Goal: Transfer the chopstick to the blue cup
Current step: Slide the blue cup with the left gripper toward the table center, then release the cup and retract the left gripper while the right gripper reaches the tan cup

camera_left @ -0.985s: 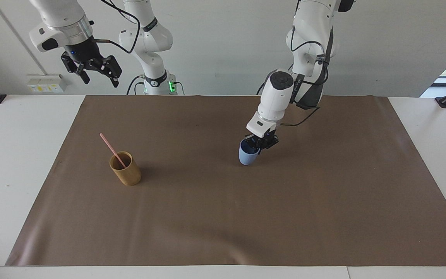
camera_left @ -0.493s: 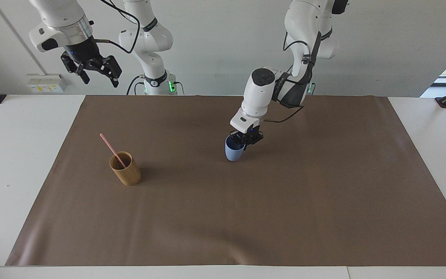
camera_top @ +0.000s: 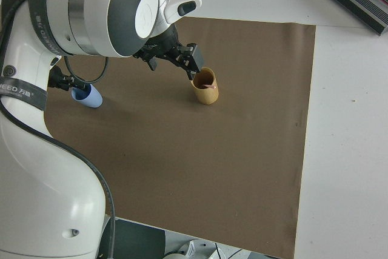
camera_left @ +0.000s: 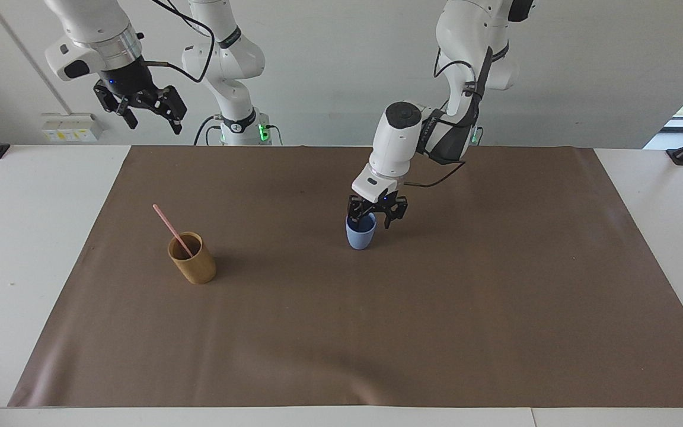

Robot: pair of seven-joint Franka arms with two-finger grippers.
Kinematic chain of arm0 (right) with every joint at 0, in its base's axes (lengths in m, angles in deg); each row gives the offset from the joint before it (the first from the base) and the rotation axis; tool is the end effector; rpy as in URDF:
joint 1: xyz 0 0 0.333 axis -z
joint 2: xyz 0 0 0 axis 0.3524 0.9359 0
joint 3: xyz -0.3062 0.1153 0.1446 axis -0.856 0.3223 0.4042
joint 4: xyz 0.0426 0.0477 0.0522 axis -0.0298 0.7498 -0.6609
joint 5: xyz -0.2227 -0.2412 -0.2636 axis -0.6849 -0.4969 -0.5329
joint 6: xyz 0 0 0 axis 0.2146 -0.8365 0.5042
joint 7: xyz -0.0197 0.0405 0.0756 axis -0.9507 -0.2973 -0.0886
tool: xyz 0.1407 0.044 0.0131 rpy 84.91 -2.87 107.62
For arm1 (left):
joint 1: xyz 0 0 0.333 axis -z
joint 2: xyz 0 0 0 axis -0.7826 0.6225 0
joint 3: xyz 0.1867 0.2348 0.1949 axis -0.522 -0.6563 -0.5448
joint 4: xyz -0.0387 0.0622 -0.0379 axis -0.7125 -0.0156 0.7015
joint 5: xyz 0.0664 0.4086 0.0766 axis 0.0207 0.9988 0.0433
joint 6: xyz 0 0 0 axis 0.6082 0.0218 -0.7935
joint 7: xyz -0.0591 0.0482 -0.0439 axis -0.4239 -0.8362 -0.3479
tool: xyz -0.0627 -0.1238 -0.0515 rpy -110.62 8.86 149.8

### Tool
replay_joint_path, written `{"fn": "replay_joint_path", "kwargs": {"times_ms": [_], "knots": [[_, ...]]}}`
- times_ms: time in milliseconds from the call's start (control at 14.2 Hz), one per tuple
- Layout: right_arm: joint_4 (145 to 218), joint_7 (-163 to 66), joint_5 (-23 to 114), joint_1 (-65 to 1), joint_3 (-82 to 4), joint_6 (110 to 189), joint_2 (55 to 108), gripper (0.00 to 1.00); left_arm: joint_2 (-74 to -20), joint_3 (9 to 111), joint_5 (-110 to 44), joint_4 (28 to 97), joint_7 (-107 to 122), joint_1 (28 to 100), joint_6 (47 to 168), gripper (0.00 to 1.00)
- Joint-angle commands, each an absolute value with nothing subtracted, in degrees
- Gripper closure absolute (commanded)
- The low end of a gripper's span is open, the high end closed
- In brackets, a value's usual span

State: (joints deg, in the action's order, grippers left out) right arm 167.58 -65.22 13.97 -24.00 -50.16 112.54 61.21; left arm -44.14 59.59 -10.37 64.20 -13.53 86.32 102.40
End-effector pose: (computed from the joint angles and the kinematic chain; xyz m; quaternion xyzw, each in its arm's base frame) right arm 0.5313 -0.0089 0.6616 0.9961 -0.0794 -0.0387 0.0068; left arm 0.5237 -0.4045 0.3741 0.9961 0.0020 0.0550 0.0686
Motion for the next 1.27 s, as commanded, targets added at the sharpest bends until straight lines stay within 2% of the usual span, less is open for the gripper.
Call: {"fn": "replay_joint_path", "kwargs": {"times_ms": [0,281,493,844,1196], "knots": [[171.00,-62.78,13.91,-23.53,-49.96,114.04,59.39,0.00,-49.50,58.71,-9.65,64.98,-11.30,84.74,97.12,0.00],[172.49,-49.90,13.38,-23.53,-49.96,117.81,59.82,0.00,-57.32,58.71,-9.65,65.07,3.44,76.31,85.78,0.00],[175.21,-32.60,11.20,-24.14,-49.96,120.79,61.76,0.00,-60.15,58.63,-9.65,63.41,15.57,67.35,82.08,0.00],[183.29,-11.21,1.00,-24.50,-49.61,130.11,63.34,0.00,-59.27,58.63,-9.47,49.71,28.25,57.14,69.87,0.00],[186.38,-9.43,0.46,-25.11,-49.44,137.50,67.37,0.00,-56.03,58.54,-9.12,38.02,30.99,54.49,58.97,0.00]]}}
